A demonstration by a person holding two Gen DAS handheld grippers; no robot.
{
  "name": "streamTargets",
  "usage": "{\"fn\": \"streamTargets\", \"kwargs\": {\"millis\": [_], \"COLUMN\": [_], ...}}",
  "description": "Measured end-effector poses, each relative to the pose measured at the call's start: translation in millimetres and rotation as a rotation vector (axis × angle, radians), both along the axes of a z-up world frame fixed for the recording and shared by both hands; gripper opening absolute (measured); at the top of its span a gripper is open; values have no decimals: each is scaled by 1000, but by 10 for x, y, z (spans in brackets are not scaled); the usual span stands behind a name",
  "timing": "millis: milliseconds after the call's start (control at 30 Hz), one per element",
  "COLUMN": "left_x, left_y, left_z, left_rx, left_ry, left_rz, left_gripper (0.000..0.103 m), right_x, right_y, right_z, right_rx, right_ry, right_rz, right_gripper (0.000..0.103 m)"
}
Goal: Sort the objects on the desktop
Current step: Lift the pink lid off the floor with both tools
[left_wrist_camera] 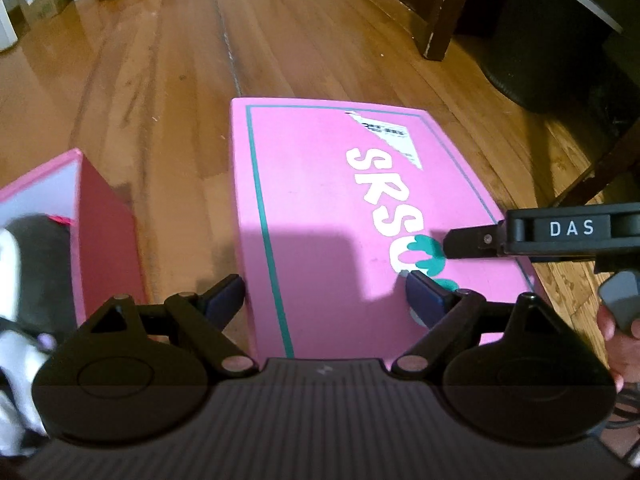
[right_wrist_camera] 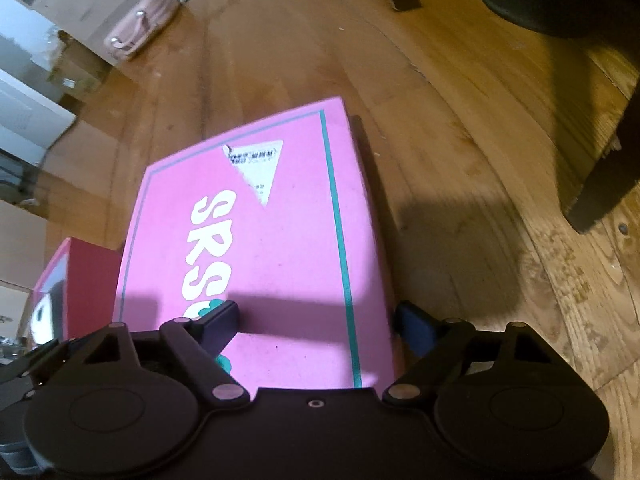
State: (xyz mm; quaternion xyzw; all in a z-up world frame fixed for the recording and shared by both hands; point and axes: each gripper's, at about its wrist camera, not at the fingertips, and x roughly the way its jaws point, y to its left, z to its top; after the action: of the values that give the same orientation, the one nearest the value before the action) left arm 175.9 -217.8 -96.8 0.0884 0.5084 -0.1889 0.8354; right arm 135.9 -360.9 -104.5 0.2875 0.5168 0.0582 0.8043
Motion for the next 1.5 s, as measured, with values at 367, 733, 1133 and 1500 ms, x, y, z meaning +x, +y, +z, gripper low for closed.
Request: {"fn": "streamTargets", "kwargs": {"millis": [367, 733, 1133, 1500], "left_x": [-111, -368, -420, -265], "left_y": [289, 878, 1720, 2244], "left_z": [595, 1004, 994, 751], "left_rx": [108, 181, 194, 101], "left_ry": [-29, -91, -100, -82], "left_rz": [12, 81, 191, 290], "left_gripper": [88, 88, 88, 88], "right_x": [-173, -291, -190, 3], "right_y": [223, 811, 1665, 2006], "right_z": [331, 578, 539, 469], "right_rx": [120, 209, 253, 267], "right_ry": [-138, -238, -268, -292], "right_rz": [56, 119, 164, 237], "right_gripper": [89, 89, 87, 87]}}
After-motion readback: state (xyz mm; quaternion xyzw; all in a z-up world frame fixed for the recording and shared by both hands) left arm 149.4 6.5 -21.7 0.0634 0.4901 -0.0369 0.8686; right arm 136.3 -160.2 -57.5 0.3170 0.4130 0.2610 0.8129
